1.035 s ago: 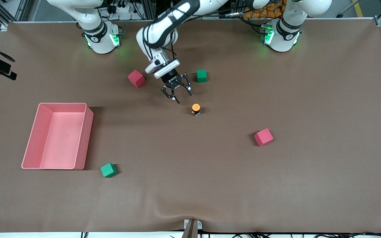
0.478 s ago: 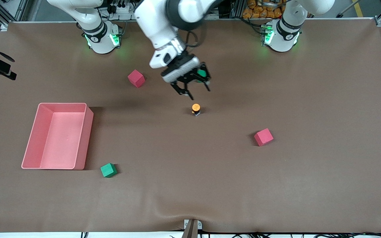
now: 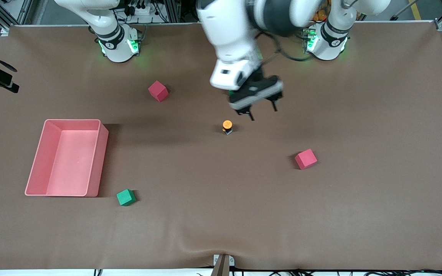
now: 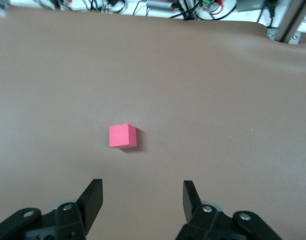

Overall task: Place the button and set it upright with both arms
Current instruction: 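Raise the open left gripper away from the standing button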

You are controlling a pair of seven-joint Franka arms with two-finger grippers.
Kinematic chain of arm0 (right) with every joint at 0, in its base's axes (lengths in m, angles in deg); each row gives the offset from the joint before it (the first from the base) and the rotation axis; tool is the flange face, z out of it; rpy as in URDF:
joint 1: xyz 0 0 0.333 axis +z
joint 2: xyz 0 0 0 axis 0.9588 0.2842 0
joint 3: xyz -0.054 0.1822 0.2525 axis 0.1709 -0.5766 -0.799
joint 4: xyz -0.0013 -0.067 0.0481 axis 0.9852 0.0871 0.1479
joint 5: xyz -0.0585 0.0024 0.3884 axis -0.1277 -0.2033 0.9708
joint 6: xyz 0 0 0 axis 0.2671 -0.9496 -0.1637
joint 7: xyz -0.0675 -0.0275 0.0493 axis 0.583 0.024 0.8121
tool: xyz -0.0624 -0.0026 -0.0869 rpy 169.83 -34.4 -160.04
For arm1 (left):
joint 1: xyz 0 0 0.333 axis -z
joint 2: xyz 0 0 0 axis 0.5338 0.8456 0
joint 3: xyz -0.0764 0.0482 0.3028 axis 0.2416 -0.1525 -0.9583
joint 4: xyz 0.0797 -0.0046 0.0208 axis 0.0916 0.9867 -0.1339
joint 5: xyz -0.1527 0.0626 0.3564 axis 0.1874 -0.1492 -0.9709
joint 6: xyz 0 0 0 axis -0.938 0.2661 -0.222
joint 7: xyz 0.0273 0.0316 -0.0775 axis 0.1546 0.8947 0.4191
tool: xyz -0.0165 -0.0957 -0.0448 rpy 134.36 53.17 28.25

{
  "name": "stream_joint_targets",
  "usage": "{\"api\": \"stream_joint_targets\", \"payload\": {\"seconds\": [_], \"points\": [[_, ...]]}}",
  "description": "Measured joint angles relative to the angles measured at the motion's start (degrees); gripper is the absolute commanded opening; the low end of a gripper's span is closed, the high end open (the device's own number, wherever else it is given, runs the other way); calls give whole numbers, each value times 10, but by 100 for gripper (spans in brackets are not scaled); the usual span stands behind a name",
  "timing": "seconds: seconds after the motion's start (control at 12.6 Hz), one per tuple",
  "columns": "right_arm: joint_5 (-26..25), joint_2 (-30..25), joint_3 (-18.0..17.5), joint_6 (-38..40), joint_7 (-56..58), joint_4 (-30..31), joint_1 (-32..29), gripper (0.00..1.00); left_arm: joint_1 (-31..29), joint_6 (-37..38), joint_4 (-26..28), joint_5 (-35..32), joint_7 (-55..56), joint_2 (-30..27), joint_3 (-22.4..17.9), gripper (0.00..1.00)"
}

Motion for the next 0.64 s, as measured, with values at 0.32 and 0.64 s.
{"api": "stream_joint_targets", "payload": {"seconds": [0.32,0.64], "points": [[0,0,0,0,0,0,0,100,-113,1,5,101,-127,-49,0,74],[0,1,0,0,0,-1,0,100,-209,1,10,154,-256,-54,2,74]]}}
